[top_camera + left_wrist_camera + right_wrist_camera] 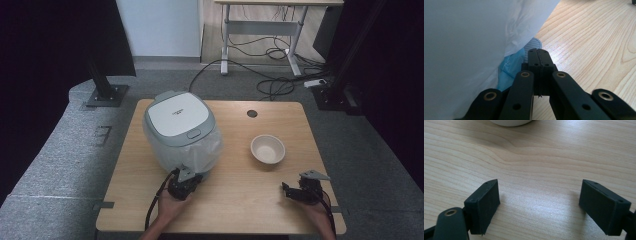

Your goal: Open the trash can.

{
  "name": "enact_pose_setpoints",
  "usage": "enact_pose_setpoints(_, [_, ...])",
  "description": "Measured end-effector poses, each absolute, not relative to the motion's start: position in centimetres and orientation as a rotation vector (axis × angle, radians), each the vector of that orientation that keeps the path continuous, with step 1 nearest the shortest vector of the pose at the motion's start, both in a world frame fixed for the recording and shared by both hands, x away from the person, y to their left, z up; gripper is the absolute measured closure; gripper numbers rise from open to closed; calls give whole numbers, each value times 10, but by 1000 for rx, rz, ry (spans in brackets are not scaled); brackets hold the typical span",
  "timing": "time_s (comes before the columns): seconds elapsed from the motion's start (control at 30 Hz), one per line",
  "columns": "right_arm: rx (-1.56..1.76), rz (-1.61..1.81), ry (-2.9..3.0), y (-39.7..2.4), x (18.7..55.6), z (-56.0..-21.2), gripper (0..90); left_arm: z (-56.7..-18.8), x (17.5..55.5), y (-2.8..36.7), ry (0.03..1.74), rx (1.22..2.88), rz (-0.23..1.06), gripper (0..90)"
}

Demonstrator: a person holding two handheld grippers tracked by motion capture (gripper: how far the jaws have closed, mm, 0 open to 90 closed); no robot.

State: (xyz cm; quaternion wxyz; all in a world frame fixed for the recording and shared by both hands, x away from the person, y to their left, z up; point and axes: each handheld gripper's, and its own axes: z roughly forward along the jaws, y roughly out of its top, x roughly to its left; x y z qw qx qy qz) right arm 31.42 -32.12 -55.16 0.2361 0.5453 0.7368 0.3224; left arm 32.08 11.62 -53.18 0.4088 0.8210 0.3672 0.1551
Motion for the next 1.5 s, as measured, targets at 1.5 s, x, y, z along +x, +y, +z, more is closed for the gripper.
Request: enact_pose_setpoints(1.5, [1496,884,2020,-321,314,-552,157,-542,324,110,939,2111,381,900])
